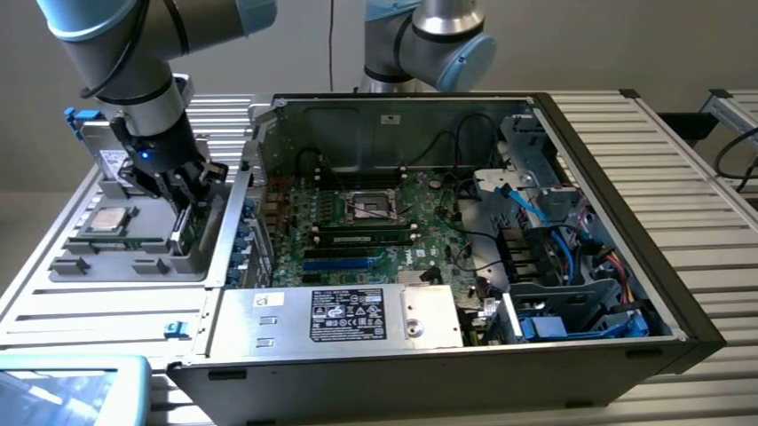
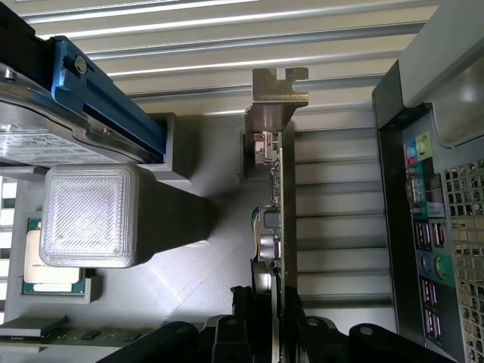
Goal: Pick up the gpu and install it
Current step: 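Pick up the gpu and move the gpu toward the slot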
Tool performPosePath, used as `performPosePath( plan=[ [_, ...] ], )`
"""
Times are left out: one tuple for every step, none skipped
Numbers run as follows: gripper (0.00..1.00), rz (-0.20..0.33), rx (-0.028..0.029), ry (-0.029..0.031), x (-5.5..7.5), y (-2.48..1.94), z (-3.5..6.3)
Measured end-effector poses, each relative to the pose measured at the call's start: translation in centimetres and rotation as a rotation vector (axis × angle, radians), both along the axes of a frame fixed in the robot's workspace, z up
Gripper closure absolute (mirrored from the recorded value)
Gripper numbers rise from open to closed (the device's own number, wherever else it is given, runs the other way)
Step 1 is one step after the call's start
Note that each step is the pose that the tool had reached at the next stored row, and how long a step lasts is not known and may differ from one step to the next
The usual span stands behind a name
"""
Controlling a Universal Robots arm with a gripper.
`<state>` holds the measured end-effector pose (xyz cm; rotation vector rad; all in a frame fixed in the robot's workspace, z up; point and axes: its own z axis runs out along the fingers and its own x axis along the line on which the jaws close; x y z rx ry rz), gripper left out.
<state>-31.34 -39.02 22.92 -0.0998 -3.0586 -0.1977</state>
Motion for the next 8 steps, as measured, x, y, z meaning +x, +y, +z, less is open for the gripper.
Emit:
performPosePath(
  plan=[
    [0.72,0.000,-0.0004,0.0006,0.0,0.00,0.48],
    [0.72,0.000,-0.0008,0.0012,0.0,0.00,0.96],
    [0.72,0.000,-0.0007,0.0011,0.0,-0.01,1.41],
    [0.72,0.000,-0.0008,0.0011,0.0,0.00,1.86],
    [0.72,0.000,-0.0009,0.0012,0.0,0.00,2.33],
    [0.72,0.000,-0.0010,0.0014,0.0,0.00,2.78],
    [0.72,0.000,-0.0009,0.0013,0.0,-0.01,3.23],
    [0.72,0.000,-0.0008,0.0011,0.0,0.00,3.68]
  ],
)
